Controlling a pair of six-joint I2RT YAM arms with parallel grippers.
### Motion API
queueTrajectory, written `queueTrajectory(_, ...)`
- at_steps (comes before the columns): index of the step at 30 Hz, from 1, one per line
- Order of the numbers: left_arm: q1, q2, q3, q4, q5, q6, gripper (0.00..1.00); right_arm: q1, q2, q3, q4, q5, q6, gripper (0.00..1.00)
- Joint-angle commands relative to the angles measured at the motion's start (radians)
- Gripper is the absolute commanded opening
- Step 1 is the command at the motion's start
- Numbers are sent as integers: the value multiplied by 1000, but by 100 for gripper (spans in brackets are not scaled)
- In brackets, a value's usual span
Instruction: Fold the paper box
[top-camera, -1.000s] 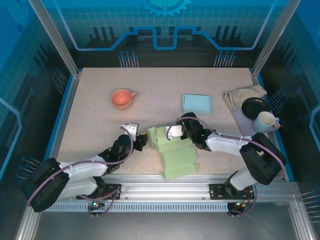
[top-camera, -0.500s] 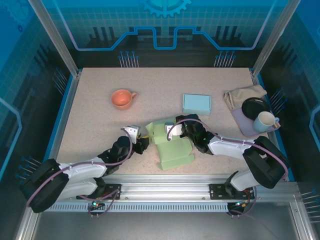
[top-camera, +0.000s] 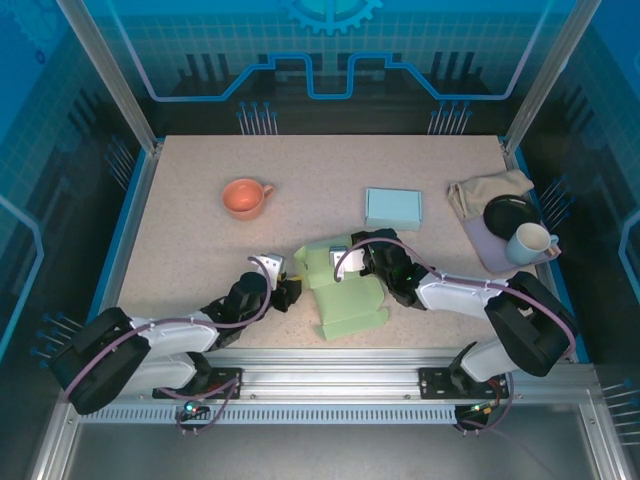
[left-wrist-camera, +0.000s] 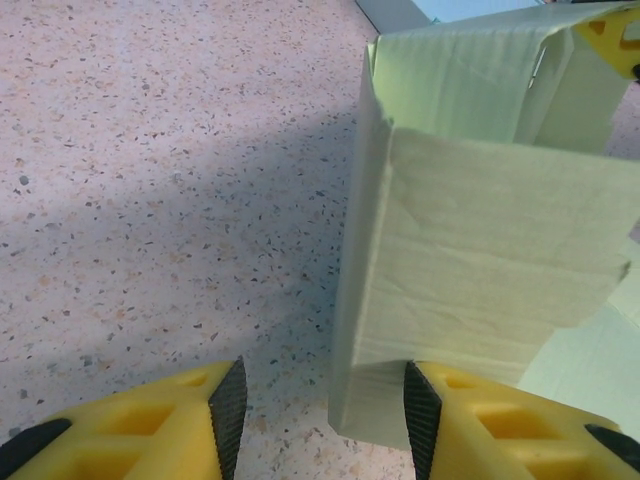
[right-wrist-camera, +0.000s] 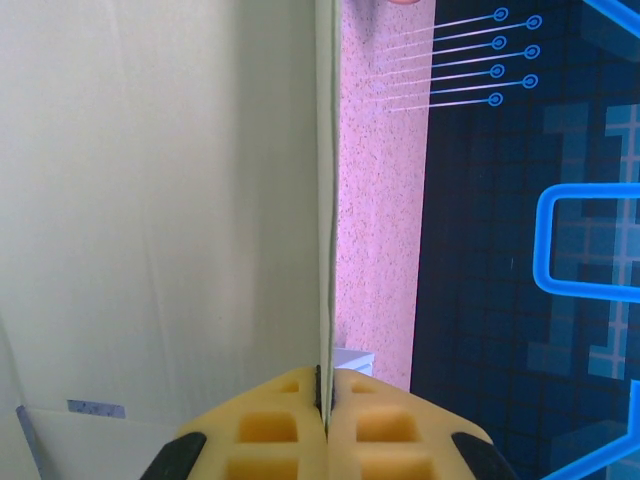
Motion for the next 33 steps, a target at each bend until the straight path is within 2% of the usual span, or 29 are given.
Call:
queueTrajectory(1,4,-4,40,10,25,-11,49,4,5,-14,39,-21,6,0)
queueTrajectory(23,-12,25,109,-53,37,-72,50,19,23,-17,43,-10,-14,0)
queueTrajectory(29,-21,60,169,-166,-21,-130,51,27,29,-18,43,2,-23,0)
queueTrajectory(33,-55,91,165,-131,-71,-162,51,29,34,-18,42,10,-26,0)
